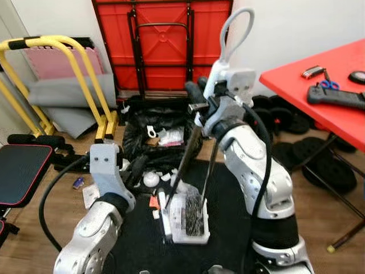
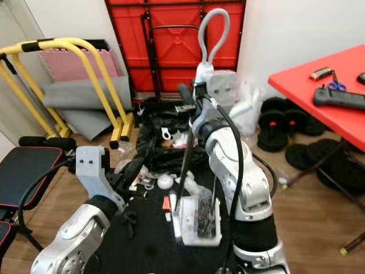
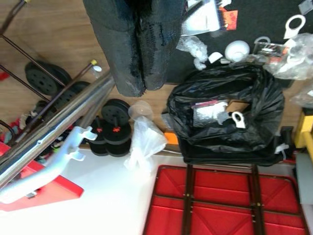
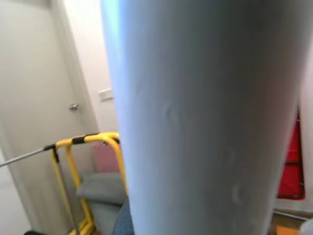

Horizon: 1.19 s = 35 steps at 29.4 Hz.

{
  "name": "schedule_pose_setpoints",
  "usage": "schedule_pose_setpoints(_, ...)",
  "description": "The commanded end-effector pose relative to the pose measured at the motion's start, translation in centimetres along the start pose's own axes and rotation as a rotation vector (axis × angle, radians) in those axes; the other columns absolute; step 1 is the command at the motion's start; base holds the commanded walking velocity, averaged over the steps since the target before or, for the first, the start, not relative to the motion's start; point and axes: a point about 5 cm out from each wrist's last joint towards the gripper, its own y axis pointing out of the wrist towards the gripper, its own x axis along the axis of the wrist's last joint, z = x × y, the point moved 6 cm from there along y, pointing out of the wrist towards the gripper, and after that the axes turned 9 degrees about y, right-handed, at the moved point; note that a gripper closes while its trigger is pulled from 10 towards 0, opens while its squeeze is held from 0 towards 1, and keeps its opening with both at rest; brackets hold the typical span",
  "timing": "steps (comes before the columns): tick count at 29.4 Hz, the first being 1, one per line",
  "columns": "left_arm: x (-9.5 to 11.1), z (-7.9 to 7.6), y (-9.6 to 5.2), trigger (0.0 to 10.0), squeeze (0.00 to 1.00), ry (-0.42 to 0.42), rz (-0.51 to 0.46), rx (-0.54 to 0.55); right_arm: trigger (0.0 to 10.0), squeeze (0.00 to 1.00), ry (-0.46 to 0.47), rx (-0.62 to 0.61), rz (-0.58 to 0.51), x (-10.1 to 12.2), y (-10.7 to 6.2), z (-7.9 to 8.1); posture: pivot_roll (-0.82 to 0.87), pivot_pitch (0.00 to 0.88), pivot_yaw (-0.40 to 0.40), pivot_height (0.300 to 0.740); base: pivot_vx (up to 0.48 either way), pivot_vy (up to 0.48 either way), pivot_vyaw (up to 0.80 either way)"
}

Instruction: Sweep floor

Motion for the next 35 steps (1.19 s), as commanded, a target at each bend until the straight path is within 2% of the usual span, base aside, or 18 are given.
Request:
schedule_pose_setpoints(1,-0.5,0.1,-0.1,10.0,0.00,0.007,0.020,0.006,10.0,0.00,0.027,-0.003,-0.030,0.5,0.0,-0.2,-0.14,0.117,0.002,0.740,0.000,0.000,0.00)
schedule_pose_setpoints(3,-0.5,0.2,-0.1,10.0,0.00,0.010,0.017,0.011,10.0,0.00,0.015,-0.012,0.047,-0.6,-0.1,-0.8,-0.14,0.117,-0.001,0.740,0.000,0.000,0.00)
schedule_pose_setpoints(4,-0.4,0.3,-0.1,10.0,0.00,0.013,0.014,0.016,10.0,0.00,-0.025,0.023,0.091,-1.1,-0.1,-0.8,-0.14,0.117,-0.002,0.740,0.000,0.000,0.00)
schedule_pose_setpoints(6,-0.4,0.3,-0.2,10.0,0.00,0.015,0.012,0.020,10.0,0.00,-0.052,0.048,0.118,-1.4,-0.1,-0.8,-0.14,0.118,-0.005,0.740,0.000,0.000,0.00)
schedule_pose_setpoints(9,-0.3,0.5,-0.3,10.0,0.00,0.019,0.007,0.032,10.0,0.00,-0.016,0.119,0.093,-1.1,-0.3,-0.3,-0.14,0.118,-0.006,0.740,0.000,0.000,0.00)
schedule_pose_setpoints(11,-0.3,0.5,-0.3,10.0,0.00,0.019,0.007,0.032,10.0,0.00,-0.016,0.119,0.093,-1.1,-0.3,-0.3,-0.14,0.118,-0.006,0.740,0.000,0.000,0.00)
schedule_pose_setpoints(14,-0.3,0.5,-0.4,10.0,0.00,0.026,0.004,0.039,10.0,0.00,0.055,0.242,0.028,0.0,-0.9,0.9,-0.14,0.118,-0.007,0.740,0.000,0.000,0.00)
schedule_pose_setpoints(16,-0.3,0.6,-0.4,10.0,0.00,0.031,0.008,0.039,10.0,0.00,0.056,0.259,0.024,0.1,-1.0,1.0,-0.14,0.116,-0.006,0.740,0.000,0.000,0.00)
schedule_pose_setpoints(18,-0.4,0.6,-0.4,10.0,0.00,0.034,0.011,0.039,10.0,0.00,0.053,0.267,0.026,0.1,-1.1,1.0,-0.14,0.116,-0.006,0.740,0.000,0.000,0.00)
schedule_pose_setpoints(24,-0.6,0.3,-0.7,10.0,0.00,0.040,0.015,0.026,10.0,0.00,0.042,0.276,0.020,0.3,-1.2,0.9,-0.14,0.112,-0.006,0.740,0.000,0.000,0.80)
schedule_pose_setpoints(27,-0.7,0.2,-0.9,10.0,0.00,0.041,0.016,0.020,10.0,0.00,0.046,0.279,0.015,0.4,-1.2,0.8,-0.14,0.109,-0.006,0.740,0.304,0.000,0.00)
schedule_pose_setpoints(35,-1.0,-0.4,-1.1,10.0,0.00,0.030,0.018,-0.003,10.0,0.00,0.076,0.272,0.027,0.1,-1.0,0.9,-0.14,0.100,-0.005,0.740,0.355,0.000,0.66)
